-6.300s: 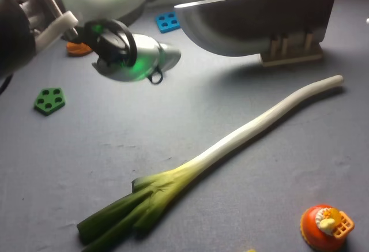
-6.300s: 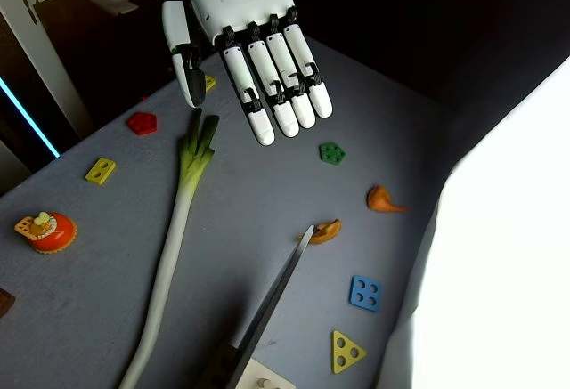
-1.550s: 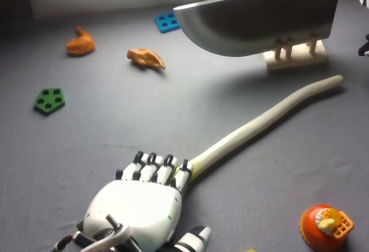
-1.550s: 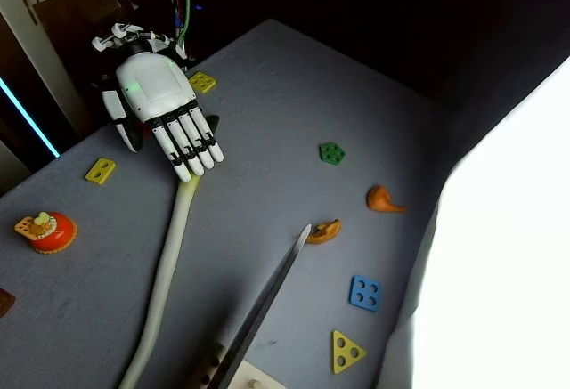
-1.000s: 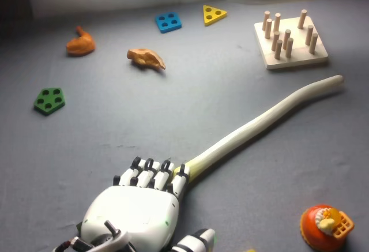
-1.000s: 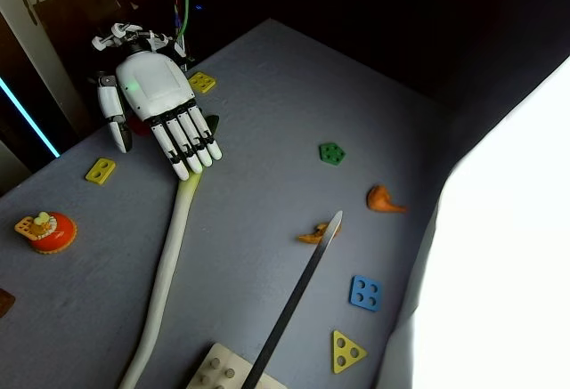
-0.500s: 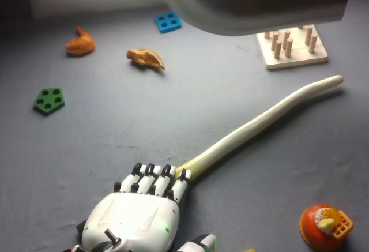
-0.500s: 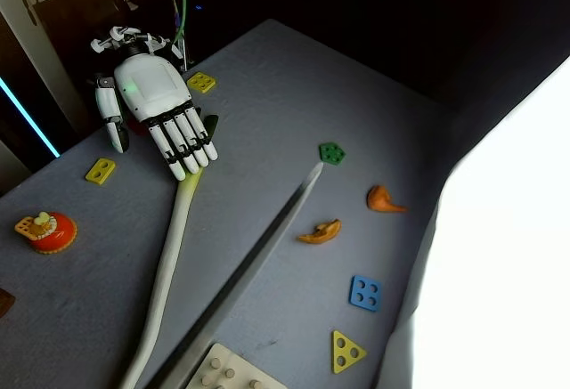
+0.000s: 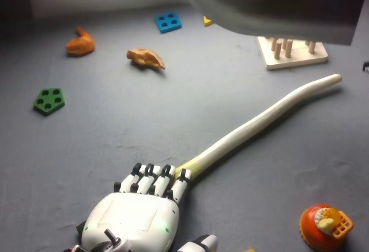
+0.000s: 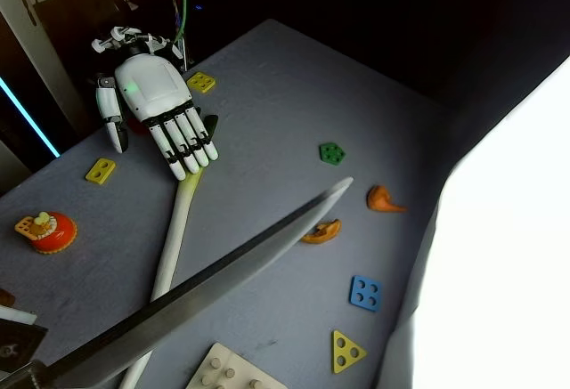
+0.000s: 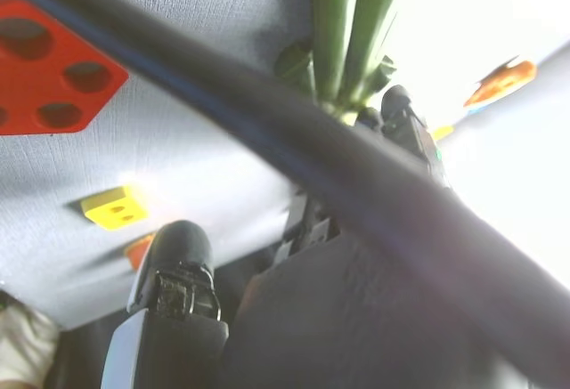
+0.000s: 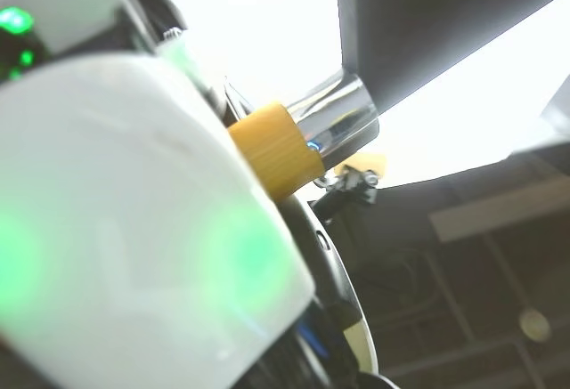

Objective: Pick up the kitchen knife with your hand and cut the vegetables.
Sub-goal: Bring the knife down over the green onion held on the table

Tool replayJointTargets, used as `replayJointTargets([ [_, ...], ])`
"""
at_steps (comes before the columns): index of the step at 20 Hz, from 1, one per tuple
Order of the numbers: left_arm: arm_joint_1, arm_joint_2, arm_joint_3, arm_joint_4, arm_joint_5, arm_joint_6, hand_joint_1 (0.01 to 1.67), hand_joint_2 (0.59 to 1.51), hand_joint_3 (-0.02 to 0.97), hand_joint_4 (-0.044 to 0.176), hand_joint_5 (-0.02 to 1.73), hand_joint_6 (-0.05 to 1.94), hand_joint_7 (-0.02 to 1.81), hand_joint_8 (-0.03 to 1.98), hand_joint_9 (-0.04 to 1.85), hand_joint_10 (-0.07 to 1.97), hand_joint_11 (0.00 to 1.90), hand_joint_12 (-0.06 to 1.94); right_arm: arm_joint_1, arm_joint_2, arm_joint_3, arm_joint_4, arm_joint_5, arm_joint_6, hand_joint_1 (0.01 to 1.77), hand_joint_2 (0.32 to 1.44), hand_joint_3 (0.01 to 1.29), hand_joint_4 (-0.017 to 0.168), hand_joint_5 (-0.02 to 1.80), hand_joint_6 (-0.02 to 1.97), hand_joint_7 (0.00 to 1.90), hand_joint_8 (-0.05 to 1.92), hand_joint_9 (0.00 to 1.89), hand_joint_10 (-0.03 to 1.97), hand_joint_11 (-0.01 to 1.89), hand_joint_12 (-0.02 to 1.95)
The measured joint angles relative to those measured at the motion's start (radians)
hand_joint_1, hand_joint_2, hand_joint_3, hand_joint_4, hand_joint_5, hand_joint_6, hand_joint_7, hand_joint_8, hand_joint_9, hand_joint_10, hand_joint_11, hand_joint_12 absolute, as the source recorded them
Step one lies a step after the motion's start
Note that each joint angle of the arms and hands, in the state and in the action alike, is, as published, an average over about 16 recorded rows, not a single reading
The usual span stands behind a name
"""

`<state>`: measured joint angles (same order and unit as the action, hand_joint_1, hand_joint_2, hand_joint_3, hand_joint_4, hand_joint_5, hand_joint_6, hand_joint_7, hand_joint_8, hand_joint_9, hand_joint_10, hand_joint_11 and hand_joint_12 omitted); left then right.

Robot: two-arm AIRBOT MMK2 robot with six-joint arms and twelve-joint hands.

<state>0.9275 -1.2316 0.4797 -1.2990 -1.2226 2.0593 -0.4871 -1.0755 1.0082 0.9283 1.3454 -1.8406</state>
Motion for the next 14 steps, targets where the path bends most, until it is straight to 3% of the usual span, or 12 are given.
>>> replayJointTargets([
  [3, 0.000, 0.000, 0.000, 0.000, 0.001, 0.001, 0.02, 1.386, 0.020, 0.005, 0.00, -0.01, -0.01, -0.01, 0.02, -0.01, 0.02, 0.00, -0.007, -0.001, -0.059, 0.037, 0.069, -0.042, 1.48, 0.70, 0.84, 0.130, 1.27, 1.90, 1.49, 1.76, 1.55, 1.78, 1.56, 1.81],
  [7, 0.000, 0.000, 0.000, -0.001, 0.001, 0.002, 0.02, 1.408, 0.020, 0.005, 0.00, -0.01, -0.01, -0.01, 0.02, -0.01, 0.02, 0.00, -0.037, -0.011, -0.104, 0.043, 0.133, -0.049, 1.50, 0.71, 0.82, 0.166, 1.31, 1.92, 1.49, 1.76, 1.55, 1.78, 1.56, 1.81],
  [14, 0.000, 0.000, 0.001, -0.001, 0.002, 0.003, 0.05, 1.436, 0.021, 0.005, 0.00, -0.01, -0.01, -0.01, 0.02, -0.01, 0.02, 0.00, -0.107, -0.053, -0.105, -0.014, 0.177, -0.035, 1.51, 0.71, 0.81, 0.167, 1.28, 1.91, 1.49, 1.76, 1.55, 1.78, 1.56, 1.81],
])
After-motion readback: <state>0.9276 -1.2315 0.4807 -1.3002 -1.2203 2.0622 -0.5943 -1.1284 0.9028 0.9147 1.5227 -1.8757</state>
